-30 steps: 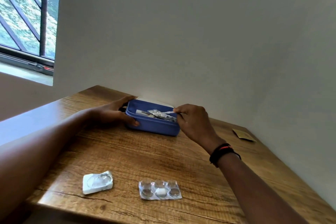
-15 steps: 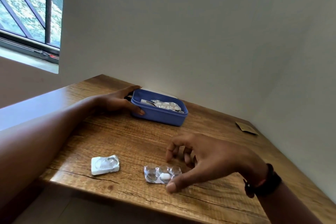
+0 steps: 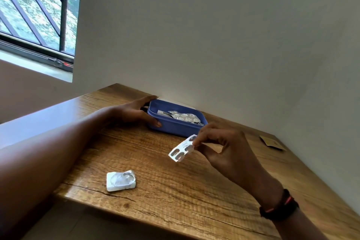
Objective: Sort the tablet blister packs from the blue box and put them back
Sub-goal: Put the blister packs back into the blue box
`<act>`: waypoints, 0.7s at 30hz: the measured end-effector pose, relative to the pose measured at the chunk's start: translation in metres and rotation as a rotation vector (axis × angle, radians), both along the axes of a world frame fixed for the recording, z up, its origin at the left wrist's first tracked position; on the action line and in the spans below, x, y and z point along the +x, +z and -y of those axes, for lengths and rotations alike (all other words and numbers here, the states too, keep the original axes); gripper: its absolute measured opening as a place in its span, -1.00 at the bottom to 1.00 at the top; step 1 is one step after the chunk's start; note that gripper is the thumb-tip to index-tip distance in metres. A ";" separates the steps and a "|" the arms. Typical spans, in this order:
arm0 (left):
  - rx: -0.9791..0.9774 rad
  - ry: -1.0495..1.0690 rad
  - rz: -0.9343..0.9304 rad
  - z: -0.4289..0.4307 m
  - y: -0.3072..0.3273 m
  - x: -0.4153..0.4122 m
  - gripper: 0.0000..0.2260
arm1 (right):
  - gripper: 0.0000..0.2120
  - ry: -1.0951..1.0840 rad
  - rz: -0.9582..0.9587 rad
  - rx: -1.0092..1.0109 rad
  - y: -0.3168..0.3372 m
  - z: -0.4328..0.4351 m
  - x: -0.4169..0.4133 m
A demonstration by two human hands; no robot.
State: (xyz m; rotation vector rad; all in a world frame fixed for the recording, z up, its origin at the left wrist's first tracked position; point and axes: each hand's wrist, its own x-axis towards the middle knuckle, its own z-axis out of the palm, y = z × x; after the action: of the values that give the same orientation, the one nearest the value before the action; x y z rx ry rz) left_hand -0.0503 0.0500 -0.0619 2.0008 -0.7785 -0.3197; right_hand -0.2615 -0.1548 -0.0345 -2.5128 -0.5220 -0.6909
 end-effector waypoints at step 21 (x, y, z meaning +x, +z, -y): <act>-0.001 -0.026 0.003 0.001 -0.005 0.010 -0.01 | -0.93 -0.222 -0.350 0.759 0.014 0.001 0.064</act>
State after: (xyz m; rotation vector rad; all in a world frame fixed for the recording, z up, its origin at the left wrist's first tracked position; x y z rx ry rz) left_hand -0.0402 0.0490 -0.0665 1.9923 -0.8077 -0.3313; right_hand -0.1970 -0.1558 -0.0206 -1.9061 0.1397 -0.3989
